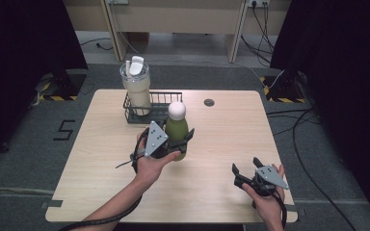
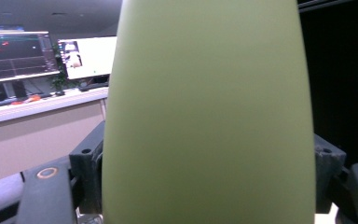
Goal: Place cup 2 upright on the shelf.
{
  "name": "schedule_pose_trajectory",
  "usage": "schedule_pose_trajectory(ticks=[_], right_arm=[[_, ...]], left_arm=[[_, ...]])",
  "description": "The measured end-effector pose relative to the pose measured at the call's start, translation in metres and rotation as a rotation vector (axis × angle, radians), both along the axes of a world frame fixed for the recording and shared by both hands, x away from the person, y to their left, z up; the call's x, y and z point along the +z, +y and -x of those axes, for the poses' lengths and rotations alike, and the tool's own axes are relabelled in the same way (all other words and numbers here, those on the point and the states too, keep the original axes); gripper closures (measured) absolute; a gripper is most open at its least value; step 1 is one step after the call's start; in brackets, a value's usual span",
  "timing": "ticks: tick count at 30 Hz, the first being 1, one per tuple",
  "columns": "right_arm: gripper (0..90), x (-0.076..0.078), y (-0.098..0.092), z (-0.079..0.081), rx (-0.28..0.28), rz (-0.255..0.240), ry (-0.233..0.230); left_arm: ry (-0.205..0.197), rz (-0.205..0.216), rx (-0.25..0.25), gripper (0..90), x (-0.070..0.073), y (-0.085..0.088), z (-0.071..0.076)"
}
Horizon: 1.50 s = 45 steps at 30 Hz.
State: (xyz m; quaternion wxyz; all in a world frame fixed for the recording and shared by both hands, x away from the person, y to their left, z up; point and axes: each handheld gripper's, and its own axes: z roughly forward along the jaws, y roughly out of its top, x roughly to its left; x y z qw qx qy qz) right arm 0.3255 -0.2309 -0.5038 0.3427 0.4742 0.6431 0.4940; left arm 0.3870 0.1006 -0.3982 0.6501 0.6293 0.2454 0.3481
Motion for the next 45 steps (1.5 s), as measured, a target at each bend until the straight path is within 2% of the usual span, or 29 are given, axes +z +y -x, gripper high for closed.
schedule_pose_trajectory(ticks=[7,18,45], right_arm=[[15.9,0.0,0.0,0.0,-0.001,0.0,0.0],[16.0,-0.001,0.0,-0.001,0.0,0.0,0.0],[16.3,-0.001,-0.001,-0.001,-0.004,-0.001,0.0]], left_arm=[[-0.01,0.005,0.055,23.0,0.006,0.012,-0.011],[-0.007,0.018,0.103,23.0,0.012,0.025,-0.028],[-0.026,0.041,0.139,23.0,0.03,0.03,-0.055]])
